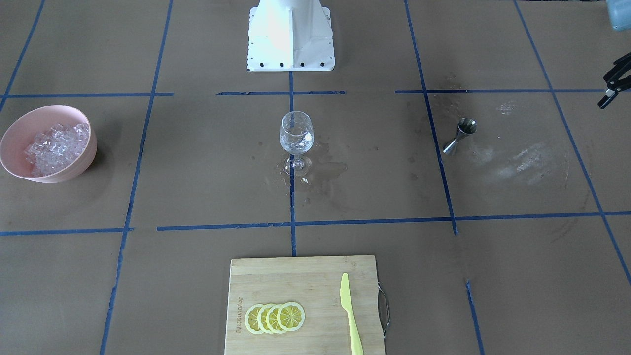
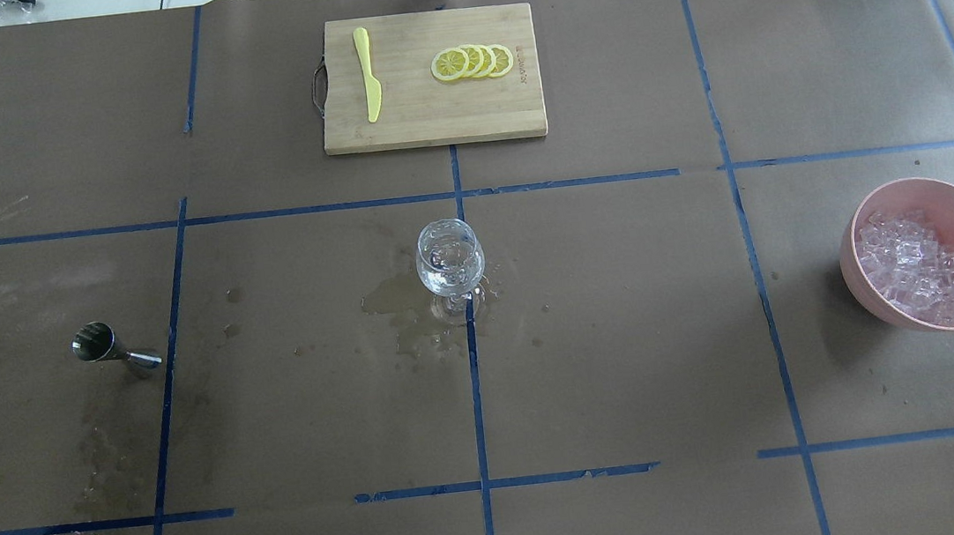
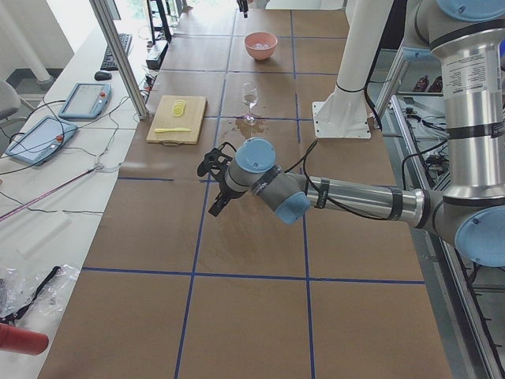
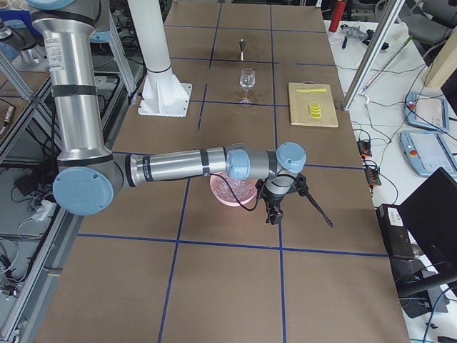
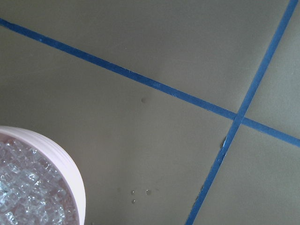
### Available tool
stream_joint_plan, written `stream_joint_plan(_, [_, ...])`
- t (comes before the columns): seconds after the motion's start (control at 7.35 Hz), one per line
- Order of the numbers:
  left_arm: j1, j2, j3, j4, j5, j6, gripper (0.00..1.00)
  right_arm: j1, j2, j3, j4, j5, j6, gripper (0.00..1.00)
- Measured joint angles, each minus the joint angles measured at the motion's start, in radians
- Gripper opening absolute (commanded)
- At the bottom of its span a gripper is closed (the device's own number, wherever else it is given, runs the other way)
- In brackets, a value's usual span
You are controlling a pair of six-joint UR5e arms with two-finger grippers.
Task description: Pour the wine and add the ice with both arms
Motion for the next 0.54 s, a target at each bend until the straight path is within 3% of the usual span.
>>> stream_joint_plan(0.54, [0.050, 0.054, -0.044, -0.247, 0.037, -0.163, 1.00, -0.085, -0.015, -0.027, 0.070, 0.002, 0.009, 1.00])
